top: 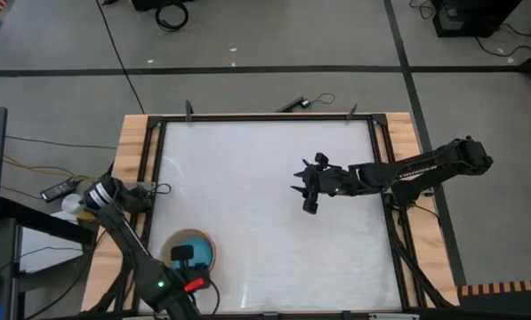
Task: Nest bowls inside each other
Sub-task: Stack the blue bowl into the gray bowl
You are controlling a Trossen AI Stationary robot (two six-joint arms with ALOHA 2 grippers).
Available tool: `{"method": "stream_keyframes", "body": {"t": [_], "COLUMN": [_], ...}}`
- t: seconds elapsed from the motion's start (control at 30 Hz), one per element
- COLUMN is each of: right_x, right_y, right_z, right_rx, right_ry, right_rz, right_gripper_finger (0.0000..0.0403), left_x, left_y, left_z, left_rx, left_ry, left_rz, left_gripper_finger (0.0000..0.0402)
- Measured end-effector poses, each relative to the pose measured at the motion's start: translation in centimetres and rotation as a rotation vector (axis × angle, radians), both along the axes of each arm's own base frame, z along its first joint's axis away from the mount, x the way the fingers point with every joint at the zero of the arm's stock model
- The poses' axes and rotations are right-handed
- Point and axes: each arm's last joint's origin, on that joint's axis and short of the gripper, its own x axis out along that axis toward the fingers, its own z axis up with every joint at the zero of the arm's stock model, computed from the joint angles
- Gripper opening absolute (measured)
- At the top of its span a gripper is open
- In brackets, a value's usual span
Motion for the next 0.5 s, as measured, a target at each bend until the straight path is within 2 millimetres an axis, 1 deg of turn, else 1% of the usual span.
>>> {"method": "stream_keyframes", "body": {"t": [0.1,0.23,0.33,0.5], "right_x": [0.0,-0.1,-0.2,-0.3], "right_y": [0.1,0.2,0.2,0.2], "right_z": [0.0,-0.1,-0.3,-0.4], "right_rx": [0.002,0.014,0.016,0.024], "right_ry": [0.002,0.012,0.026,0.045], "right_rz": [0.002,-0.005,-0.008,-0.016], "right_gripper_finger": [0.0193,0.0193,0.0193,0.0193], "left_x": [0.1,0.0,-0.4,-1.0], "left_y": [-0.2,0.1,0.6,1.5], "left_z": [-0.4,0.0,0.9,1.8], "left_rx": [0.003,-0.009,-0.008,0.029], "left_ry": [0.013,0.004,0.002,-0.019], "left_rz": [0.017,0.042,0.072,0.134], "left_gripper_finger": [0.0011,0.0034,0.0068,0.0142]}}
